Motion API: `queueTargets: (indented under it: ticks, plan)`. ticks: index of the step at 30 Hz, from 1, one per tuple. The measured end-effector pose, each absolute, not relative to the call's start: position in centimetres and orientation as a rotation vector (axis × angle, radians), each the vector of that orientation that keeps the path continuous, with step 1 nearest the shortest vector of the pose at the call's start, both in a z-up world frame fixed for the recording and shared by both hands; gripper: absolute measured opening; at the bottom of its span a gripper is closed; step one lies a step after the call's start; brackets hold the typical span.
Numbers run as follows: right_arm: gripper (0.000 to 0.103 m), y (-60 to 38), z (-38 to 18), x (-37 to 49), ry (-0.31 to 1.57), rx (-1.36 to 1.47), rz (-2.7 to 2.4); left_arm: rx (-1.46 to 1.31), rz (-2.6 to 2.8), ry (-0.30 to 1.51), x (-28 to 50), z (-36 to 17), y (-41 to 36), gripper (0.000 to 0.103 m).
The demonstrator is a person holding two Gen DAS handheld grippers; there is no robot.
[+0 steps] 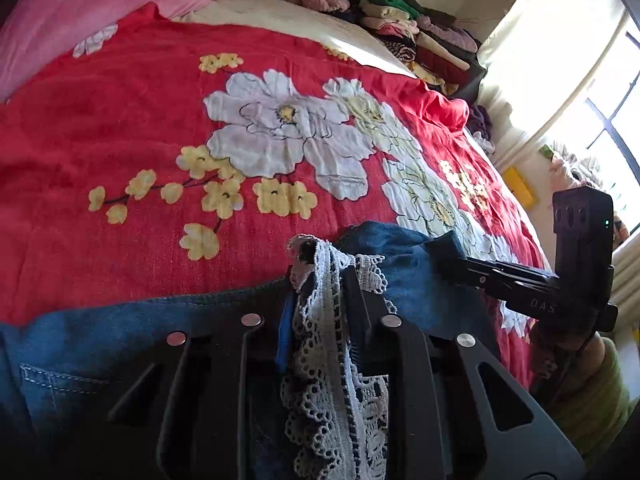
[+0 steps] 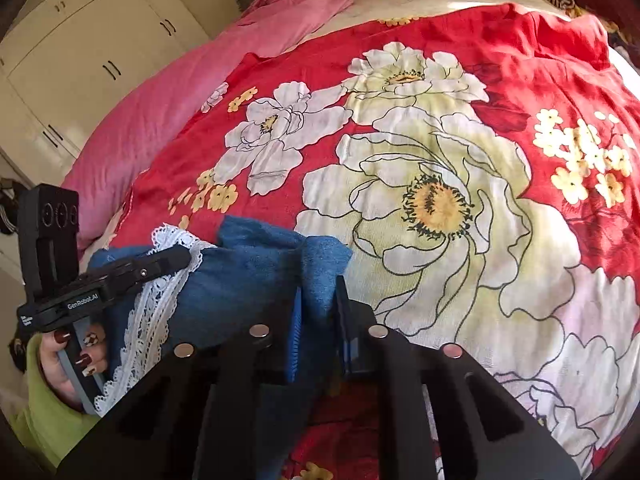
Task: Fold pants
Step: 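Lift the lace edge with both tools and fold it over the pants, then lower the folded lace edge onto the pants and open both tools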
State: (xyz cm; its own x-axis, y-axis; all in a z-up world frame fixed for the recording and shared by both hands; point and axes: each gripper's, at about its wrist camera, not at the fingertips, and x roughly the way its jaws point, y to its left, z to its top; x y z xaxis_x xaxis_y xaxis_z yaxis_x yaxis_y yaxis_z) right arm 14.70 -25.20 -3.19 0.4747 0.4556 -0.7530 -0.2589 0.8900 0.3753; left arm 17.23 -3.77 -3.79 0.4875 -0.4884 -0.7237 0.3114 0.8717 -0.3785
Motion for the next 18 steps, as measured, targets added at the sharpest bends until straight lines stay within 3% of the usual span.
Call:
queueTargets:
  ticks: [4, 9, 12, 15, 18]
  plan:
    - [0.011, -25.8, -3.2, 13.9, 0.957, 0.173, 0.371, -0.185, -0.492, 0.938, 17.1, -3.7, -3.8, 0.014]
    - [0.012, -26.3, -4.1, 14.1, 0.967, 0.196, 0.347, -0.207, -0.453, 0.985, 17.4, -5.0, -2.9, 0.027]
    - [0.024, -26.8, -2.9, 13.1, 0.949, 0.208, 0.334, -0.189, -0.438, 0.961, 16.7, -4.3, -2.5, 0.032]
    - [0.045, -27.4, -1.3, 11.2, 0.911, 0.208, 0.334, -0.199, -0.426, 0.931, 15.5, -2.9, -1.6, 0.038]
    - [0.050, -27.3, 0.0, 8.4, 0.888, 0.187, 0.363, -0.228, -0.391, 0.919, 14.0, -1.8, 0.2, 0.050]
